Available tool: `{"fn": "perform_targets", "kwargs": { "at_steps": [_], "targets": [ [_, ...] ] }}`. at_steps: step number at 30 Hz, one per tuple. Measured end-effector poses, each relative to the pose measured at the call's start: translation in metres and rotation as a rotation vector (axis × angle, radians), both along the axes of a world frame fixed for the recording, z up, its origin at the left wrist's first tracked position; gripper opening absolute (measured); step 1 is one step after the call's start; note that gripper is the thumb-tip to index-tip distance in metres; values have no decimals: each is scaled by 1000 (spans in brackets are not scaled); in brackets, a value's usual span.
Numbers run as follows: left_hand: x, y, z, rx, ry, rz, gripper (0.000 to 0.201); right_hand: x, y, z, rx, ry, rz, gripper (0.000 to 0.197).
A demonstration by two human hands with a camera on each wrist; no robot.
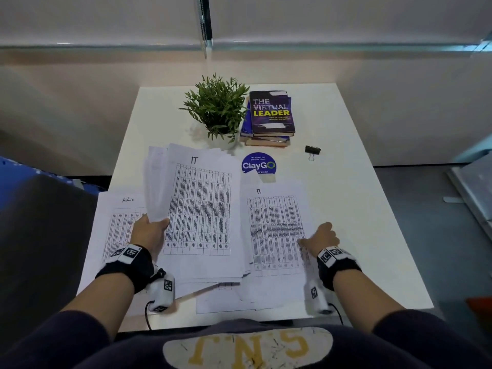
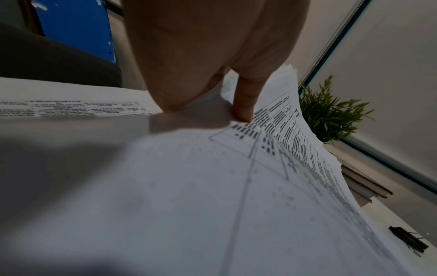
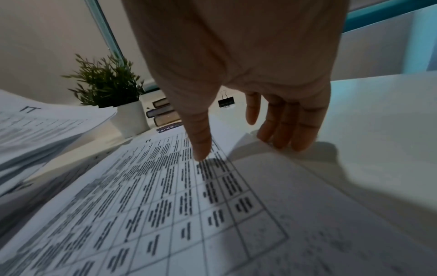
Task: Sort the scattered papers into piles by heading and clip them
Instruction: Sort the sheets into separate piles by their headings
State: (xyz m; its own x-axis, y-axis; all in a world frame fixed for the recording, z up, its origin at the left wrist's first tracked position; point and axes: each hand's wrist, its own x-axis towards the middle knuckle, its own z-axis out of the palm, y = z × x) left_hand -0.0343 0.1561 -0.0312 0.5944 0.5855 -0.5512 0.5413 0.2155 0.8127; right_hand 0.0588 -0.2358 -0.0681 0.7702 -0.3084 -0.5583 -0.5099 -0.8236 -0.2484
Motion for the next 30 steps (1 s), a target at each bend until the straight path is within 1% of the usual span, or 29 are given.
{"fn": "perform_targets", "kwargs": {
  "at_steps": [1, 2, 4, 5, 7, 8, 9, 10, 11, 12, 13, 14, 15, 18, 22, 24, 26, 30],
  "targets": [
    [0, -3, 4, 4, -8, 0, 39, 3, 3, 0, 19, 33, -27, 91],
    [0, -5, 5, 6, -7, 1, 41, 5, 6, 3, 46, 66, -46, 87],
    [1, -7, 6, 23, -10, -2, 43, 9, 7, 4, 85, 117, -35, 67],
    [2, -8, 8, 30, -11, -4, 42, 11, 6, 5, 99, 147, -10, 63],
    [2, -10, 12, 45, -9, -14, 41, 12, 1, 5, 123, 163, 34, 65],
    [4, -9, 11, 41, -5, -18, 41, 13, 0, 6, 125, 152, 58, 59],
    [4, -9, 14, 39, -8, -21, 40, 15, -3, 7, 121, 122, 88, 45],
    [5, -8, 13, 32, -5, -22, 40, 17, -7, 8, 130, 82, 114, 22],
    [5, -9, 15, 38, -5, -25, 40, 19, -12, 10, 143, 42, 137, 11],
    [6, -7, 14, 33, 2, -30, 40, 23, -19, 12, 157, 8, 139, 20],
    [7, -7, 16, 34, -1, -29, 40, 26, -26, 17, 158, -14, 136, 21],
    [7, -5, 14, 26, -2, -24, 40, 27, -33, 25, 175, -54, 138, 14],
    [7, -4, 14, 31, 0, -21, 41, 30, -41, 31, 202, -92, 131, 13],
    [7, -1, 13, 23, -2, -9, 42, 38, -63, 57, 323, -213, 49, 31],
    [8, -7, 19, -2, -19, -3, 44, 53, -78, 84, 531, -294, -61, 38],
    [10, -13, 20, -16, -24, -24, 45, 55, -68, 90, 661, -283, -85, 40],
    [12, -20, 20, -28, -27, -50, 46, 54, -46, 95, 783, -241, -95, 39],
    [14, -37, 26, -5, -22, -110, 45, 46, 9, 89, 891, -129, -79, 33]
  ]
}}
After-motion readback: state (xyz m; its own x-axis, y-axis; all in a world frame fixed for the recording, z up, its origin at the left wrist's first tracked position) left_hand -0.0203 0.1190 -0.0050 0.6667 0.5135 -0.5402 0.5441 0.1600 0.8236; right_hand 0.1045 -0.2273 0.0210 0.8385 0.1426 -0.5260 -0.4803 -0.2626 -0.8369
